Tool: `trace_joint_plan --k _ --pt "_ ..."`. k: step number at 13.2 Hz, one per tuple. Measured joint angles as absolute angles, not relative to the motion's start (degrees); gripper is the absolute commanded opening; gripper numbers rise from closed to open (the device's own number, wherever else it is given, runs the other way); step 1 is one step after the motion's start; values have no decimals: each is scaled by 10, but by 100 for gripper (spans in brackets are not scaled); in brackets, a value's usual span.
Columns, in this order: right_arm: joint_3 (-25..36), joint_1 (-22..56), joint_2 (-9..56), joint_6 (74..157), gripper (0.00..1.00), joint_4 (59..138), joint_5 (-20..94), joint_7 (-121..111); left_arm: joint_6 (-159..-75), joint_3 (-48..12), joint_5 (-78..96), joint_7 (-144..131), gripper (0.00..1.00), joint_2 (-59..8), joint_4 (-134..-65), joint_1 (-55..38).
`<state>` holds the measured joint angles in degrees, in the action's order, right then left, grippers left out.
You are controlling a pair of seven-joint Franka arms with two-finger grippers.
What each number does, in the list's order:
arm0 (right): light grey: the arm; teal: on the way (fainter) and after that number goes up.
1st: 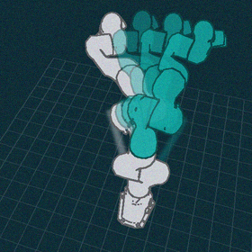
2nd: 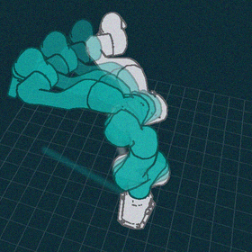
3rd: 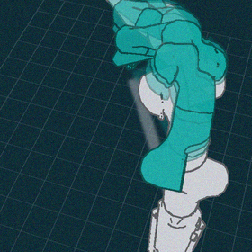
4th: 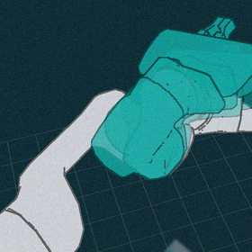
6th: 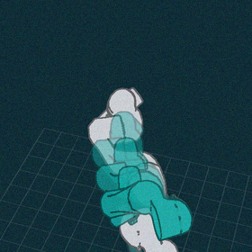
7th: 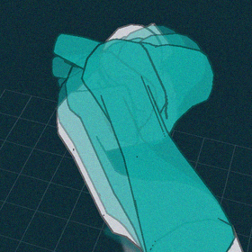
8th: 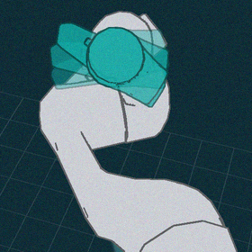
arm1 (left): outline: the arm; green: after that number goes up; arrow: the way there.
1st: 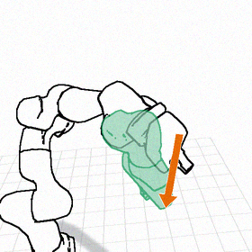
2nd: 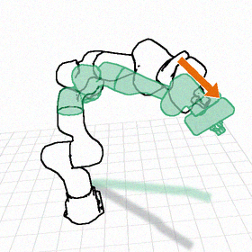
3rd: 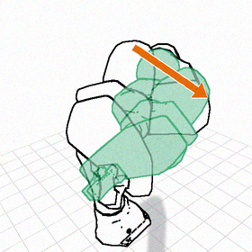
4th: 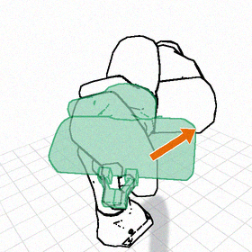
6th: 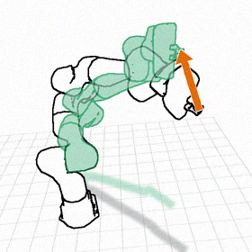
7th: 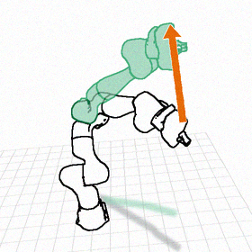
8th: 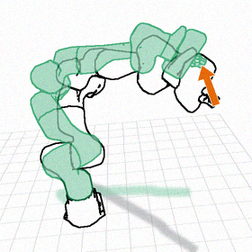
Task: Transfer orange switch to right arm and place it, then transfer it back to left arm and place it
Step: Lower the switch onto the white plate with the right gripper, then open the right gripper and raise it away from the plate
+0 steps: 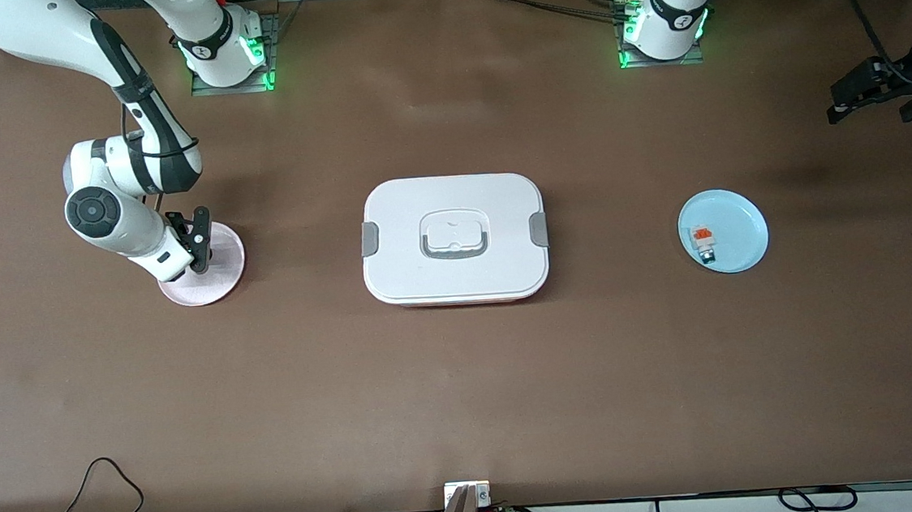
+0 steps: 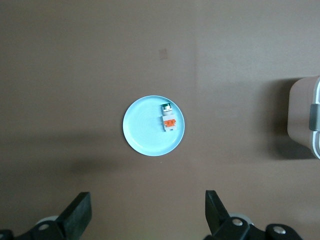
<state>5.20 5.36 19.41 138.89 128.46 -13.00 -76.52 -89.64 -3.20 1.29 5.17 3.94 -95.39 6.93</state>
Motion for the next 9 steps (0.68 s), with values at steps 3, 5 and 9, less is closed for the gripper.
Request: trace_joint_plan --k 3,5,9 --pt "52 54 193 1390 100 1283 -130 -765 -891 -32 13 52 100 28 -934 72" --pt "52 53 188 1390 100 1281 -128 -762 -872 -37 13 51 100 6 -907 71" --pt "52 54 176 1386 100 1266 -57 -695 -870 -41 13 51 100 -14 -883 72"
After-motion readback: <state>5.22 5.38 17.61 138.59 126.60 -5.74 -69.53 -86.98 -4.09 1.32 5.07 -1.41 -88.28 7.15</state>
